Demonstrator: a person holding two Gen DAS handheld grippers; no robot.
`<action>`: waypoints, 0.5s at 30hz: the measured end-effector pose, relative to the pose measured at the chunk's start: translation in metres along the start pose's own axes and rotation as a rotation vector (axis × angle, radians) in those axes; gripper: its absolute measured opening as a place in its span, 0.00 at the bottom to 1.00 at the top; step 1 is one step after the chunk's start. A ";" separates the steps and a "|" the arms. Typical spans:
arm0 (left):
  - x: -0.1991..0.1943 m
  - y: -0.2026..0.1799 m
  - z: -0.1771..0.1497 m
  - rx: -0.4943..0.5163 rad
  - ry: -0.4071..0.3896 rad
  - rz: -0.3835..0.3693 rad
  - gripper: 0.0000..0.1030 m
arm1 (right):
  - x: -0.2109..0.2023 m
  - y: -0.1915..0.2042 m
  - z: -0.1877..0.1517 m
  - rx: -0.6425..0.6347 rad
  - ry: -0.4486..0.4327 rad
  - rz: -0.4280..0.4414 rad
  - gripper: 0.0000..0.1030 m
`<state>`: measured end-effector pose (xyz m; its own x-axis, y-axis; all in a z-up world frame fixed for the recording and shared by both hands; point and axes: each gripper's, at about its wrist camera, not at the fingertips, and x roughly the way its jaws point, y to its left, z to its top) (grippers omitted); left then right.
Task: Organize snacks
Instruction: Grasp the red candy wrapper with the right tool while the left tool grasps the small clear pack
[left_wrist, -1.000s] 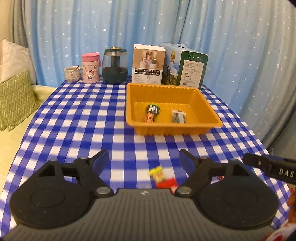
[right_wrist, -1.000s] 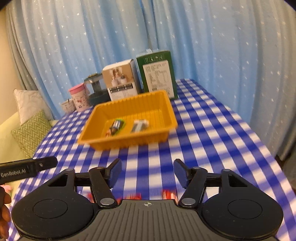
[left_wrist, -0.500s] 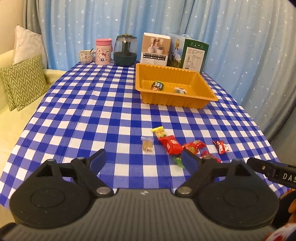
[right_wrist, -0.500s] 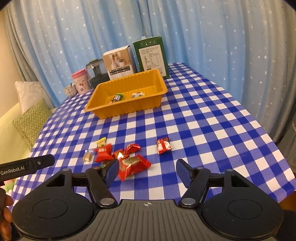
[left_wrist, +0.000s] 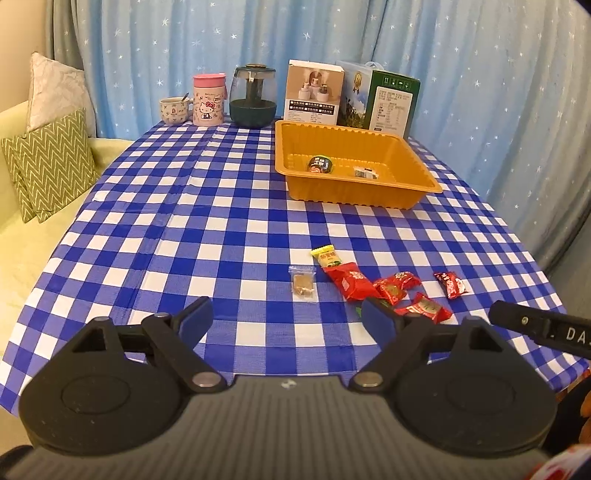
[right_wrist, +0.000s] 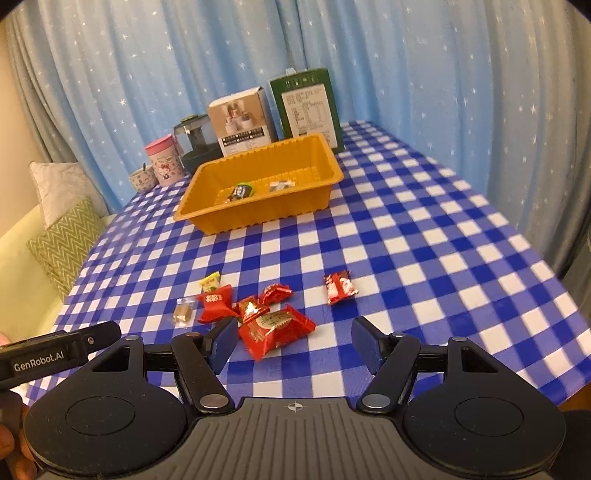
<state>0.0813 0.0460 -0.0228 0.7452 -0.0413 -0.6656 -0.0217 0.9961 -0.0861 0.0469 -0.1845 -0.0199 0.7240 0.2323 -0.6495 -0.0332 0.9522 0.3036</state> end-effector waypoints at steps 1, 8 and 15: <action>0.001 0.001 0.000 0.004 0.001 0.003 0.83 | 0.002 0.000 0.000 0.005 0.003 0.003 0.66; 0.021 0.007 0.001 0.008 0.025 0.001 0.82 | 0.024 0.005 -0.003 0.032 0.045 0.016 0.65; 0.042 0.010 0.005 0.021 0.033 0.003 0.82 | 0.059 0.011 -0.002 0.081 0.083 0.018 0.53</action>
<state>0.1156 0.0543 -0.0483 0.7228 -0.0402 -0.6899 -0.0095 0.9976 -0.0682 0.0876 -0.1604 -0.0561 0.6645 0.2680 -0.6976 0.0123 0.9295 0.3687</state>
